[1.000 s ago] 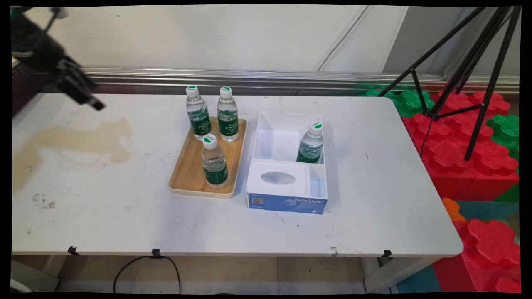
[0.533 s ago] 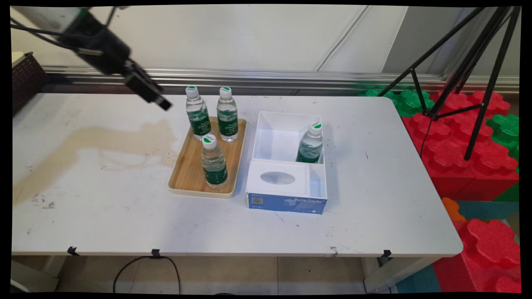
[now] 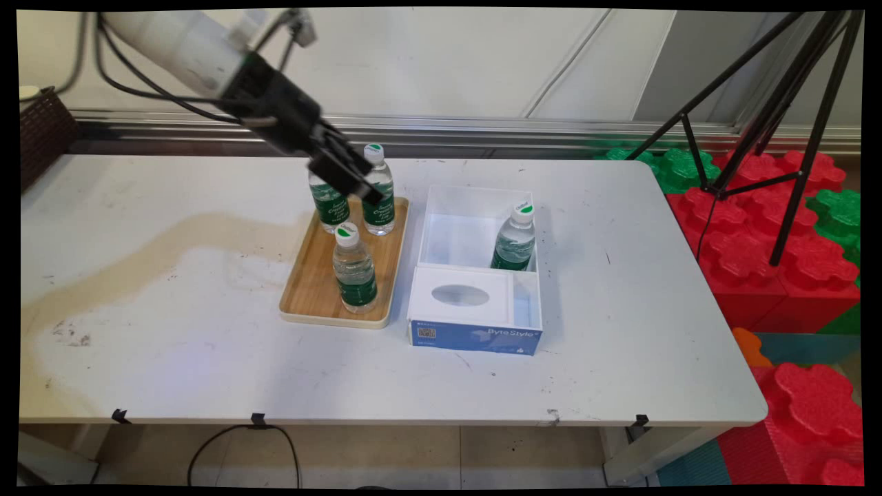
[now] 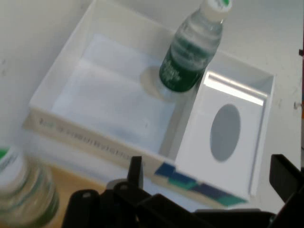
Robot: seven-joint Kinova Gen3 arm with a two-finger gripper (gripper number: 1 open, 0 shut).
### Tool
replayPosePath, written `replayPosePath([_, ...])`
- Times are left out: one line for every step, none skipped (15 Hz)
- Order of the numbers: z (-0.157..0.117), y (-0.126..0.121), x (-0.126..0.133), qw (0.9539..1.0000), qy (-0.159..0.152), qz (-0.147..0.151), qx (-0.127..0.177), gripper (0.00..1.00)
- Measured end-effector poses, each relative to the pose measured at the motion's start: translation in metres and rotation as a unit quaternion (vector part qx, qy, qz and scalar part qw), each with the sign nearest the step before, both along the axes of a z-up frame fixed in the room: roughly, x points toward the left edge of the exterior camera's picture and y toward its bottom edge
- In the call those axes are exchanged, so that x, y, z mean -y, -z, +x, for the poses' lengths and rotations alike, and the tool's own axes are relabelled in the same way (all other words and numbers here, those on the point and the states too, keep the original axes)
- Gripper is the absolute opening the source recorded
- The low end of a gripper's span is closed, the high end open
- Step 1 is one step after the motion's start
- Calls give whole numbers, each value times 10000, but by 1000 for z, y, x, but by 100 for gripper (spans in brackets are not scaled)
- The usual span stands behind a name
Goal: Pick up the green bottle from the white box
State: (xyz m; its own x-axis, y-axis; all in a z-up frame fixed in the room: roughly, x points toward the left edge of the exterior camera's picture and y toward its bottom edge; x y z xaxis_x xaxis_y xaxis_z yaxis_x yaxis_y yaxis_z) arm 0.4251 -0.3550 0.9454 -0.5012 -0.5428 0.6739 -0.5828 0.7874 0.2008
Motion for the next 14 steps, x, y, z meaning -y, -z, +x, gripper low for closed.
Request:
replayPosePath([-10, 8, 5, 9999, 111, -101, -47, 100])
replayPosePath([-19, 15, 10, 9996, 197, -182, -79, 100])
replayPosePath([-28, 23, 15, 9992, 282, -265, -118, 100])
replayPosePath([-37, 31, 19, 9987, 355, -335, -152, 100])
replayPosePath([-45, 39, 23, 9983, 400, -384, -184, 100])
replayPosePath([-50, 44, 26, 9980, 425, -416, -203, 100])
replayPosePath([-58, 51, 29, 9976, 462, -460, -233, 100])
replayPosePath([-63, 56, 32, 9973, 481, -489, -249, 100])
replayPosePath([-69, 62, 34, 9970, 505, -519, -269, 100])
replayPosePath([-76, 69, 37, 9966, 530, -559, -289, 100])
replayPosePath([-83, 76, 40, 9962, 556, -601, -305, 100])
replayPosePath([-89, 82, 43, 9958, 570, -637, -325, 100])
replayPosePath([-96, 90, 45, 9954, 575, -677, -346, 100])
replayPosePath([-102, 96, 48, 9952, 574, -703, -365, 100])
